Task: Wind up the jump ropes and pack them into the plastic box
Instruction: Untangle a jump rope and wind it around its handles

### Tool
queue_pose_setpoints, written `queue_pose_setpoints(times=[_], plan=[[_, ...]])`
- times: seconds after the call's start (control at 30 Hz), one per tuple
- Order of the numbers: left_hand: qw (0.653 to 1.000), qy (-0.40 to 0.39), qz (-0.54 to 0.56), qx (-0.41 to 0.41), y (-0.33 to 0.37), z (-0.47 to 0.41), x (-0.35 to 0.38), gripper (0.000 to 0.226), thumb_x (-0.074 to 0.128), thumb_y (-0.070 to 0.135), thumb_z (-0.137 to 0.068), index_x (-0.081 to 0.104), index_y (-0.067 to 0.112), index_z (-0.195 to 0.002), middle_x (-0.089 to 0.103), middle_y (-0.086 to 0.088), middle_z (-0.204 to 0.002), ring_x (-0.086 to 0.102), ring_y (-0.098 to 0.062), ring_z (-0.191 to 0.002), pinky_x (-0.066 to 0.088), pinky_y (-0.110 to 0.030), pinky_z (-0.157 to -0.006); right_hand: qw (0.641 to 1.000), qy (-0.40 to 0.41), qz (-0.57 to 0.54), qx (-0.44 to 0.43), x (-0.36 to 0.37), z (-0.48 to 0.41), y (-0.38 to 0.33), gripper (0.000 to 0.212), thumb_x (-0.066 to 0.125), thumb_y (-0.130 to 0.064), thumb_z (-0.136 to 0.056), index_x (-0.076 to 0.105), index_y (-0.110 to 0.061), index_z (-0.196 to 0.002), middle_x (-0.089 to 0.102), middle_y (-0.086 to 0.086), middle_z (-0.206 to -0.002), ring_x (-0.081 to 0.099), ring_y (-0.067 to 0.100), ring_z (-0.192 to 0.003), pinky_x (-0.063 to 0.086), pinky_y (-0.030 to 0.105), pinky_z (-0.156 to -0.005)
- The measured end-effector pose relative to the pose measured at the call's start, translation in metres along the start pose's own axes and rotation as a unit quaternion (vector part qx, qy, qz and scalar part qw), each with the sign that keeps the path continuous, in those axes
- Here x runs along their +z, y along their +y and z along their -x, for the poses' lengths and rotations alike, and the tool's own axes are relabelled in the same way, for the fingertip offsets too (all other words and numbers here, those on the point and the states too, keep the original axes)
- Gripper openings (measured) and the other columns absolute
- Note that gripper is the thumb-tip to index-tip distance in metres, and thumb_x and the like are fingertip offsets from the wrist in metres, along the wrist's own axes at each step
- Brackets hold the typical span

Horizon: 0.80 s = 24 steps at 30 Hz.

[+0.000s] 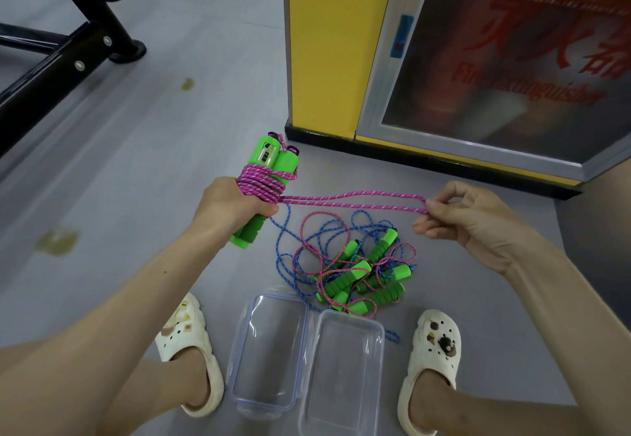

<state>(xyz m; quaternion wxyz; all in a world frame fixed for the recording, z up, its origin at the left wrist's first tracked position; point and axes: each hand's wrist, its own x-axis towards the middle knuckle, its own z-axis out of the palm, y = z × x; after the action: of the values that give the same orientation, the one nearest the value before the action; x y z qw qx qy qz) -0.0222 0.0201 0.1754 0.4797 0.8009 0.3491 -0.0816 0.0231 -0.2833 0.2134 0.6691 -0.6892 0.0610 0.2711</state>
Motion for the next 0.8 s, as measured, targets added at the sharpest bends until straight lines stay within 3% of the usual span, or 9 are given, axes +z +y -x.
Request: queue_pose_setpoints(times=[0.1, 0.23, 0.3, 0.4, 0.53, 0.6, 0.67, 0.73, 0.8], plan=[[1.0, -0.006, 0.012, -0.001, 0.0, 0.0, 0.001, 0.03, 0.083, 0.017, -0.066, 0.069, 0.004, -0.089, 0.07, -0.011, -0.083, 0.066, -0.027, -0.077, 0.057, -0.041, -0.077, 0.999, 0.05, 0.011, -0.007, 0.001, -0.004, 0.004, 0.003, 0.052, 0.0, -0.092, 0.051, -0.003, -0.093, 0.069, 0.019, -0.066, 0.071, 0.026, -0.062, 0.057, 0.023, -0.054], [0.999, -0.021, 0.042, -0.006, 0.003, 0.001, 0.003, 0.033, 0.084, 0.017, -0.066, 0.069, 0.005, -0.092, 0.071, -0.013, -0.089, 0.067, -0.029, -0.082, 0.057, -0.043, -0.079, 0.986, 0.097, 0.128, -0.042, 0.002, -0.006, 0.007, 0.019, 0.044, -0.009, -0.099, 0.061, -0.006, -0.094, 0.07, 0.017, -0.074, 0.071, 0.021, -0.065, 0.055, 0.018, -0.054], [0.997, -0.032, 0.067, -0.013, 0.005, 0.003, 0.001, 0.034, 0.084, 0.016, -0.066, 0.069, 0.005, -0.095, 0.071, -0.013, -0.091, 0.067, -0.029, -0.082, 0.057, -0.04, -0.074, 0.98, 0.124, 0.148, -0.046, 0.003, -0.007, 0.01, 0.023, 0.042, -0.012, -0.1, 0.062, -0.005, -0.092, 0.069, 0.017, -0.073, 0.071, 0.02, -0.062, 0.055, 0.018, -0.051], [0.989, -0.072, 0.12, -0.04, 0.008, 0.008, 0.0, 0.027, 0.082, 0.017, -0.07, 0.068, 0.008, -0.091, 0.071, -0.011, -0.089, 0.066, -0.022, -0.071, 0.05, -0.025, -0.056, 0.982, 0.183, 0.048, -0.022, 0.001, -0.011, 0.011, 0.028, 0.04, -0.02, -0.102, 0.059, -0.005, -0.089, 0.068, 0.014, -0.067, 0.069, 0.016, -0.055, 0.05, 0.017, -0.044], [0.973, -0.124, 0.181, -0.067, 0.013, 0.011, 0.0, 0.028, 0.083, 0.02, -0.066, 0.07, 0.011, -0.089, 0.074, -0.012, -0.091, 0.071, -0.03, -0.086, 0.054, -0.043, -0.086, 0.956, 0.221, -0.19, 0.041, -0.004, -0.015, 0.01, 0.03, 0.035, -0.027, -0.103, 0.051, -0.009, -0.085, 0.069, 0.006, -0.058, 0.068, 0.014, -0.053, 0.045, 0.016, -0.039], [0.978, -0.125, 0.163, -0.039, 0.014, 0.011, 0.003, 0.021, 0.081, 0.019, -0.068, 0.069, 0.013, -0.084, 0.074, -0.01, -0.084, 0.07, -0.024, -0.074, 0.054, -0.03, -0.068, 0.923, 0.228, -0.298, 0.081, -0.004, -0.018, 0.013, 0.031, 0.036, -0.028, -0.103, 0.049, -0.011, -0.08, 0.065, 0.005, -0.061, 0.066, 0.015, -0.055, 0.044, 0.017, -0.04], [0.982, -0.124, 0.14, 0.002, 0.016, 0.014, 0.006, 0.019, 0.081, 0.015, -0.07, 0.068, 0.013, -0.083, 0.072, -0.006, -0.077, 0.066, -0.015, -0.059, 0.047, -0.019, -0.046, 0.904, 0.244, -0.333, 0.106, -0.005, -0.022, 0.016, 0.034, 0.037, -0.03, -0.102, 0.047, -0.014, -0.073, 0.056, 0.002, -0.069, 0.056, 0.013, -0.059, 0.039, 0.02, -0.045], [0.98, -0.146, 0.132, 0.02, 0.017, 0.015, 0.007, 0.021, 0.081, 0.012, -0.069, 0.069, 0.01, -0.087, 0.072, -0.005, -0.073, 0.066, -0.011, -0.053, 0.045, -0.017, -0.041, 0.911, 0.286, -0.279, 0.098, -0.006, -0.023, 0.016, 0.035, 0.04, -0.033, -0.101, 0.049, -0.015, -0.072, 0.052, 0.002, -0.072, 0.052, 0.011, -0.059, 0.039, 0.021, -0.046], [0.977, -0.171, 0.124, 0.025, 0.015, 0.016, 0.007, 0.028, 0.081, 0.014, -0.066, 0.069, 0.008, -0.091, 0.073, -0.008, -0.078, 0.069, -0.015, -0.062, 0.051, -0.021, -0.048, 0.914, 0.36, -0.17, 0.074, -0.009, -0.024, 0.013, 0.031, 0.043, -0.035, -0.1, 0.06, -0.011, -0.091, 0.055, 0.005, -0.08, 0.054, 0.011, -0.063, 0.048, 0.024, -0.054]])
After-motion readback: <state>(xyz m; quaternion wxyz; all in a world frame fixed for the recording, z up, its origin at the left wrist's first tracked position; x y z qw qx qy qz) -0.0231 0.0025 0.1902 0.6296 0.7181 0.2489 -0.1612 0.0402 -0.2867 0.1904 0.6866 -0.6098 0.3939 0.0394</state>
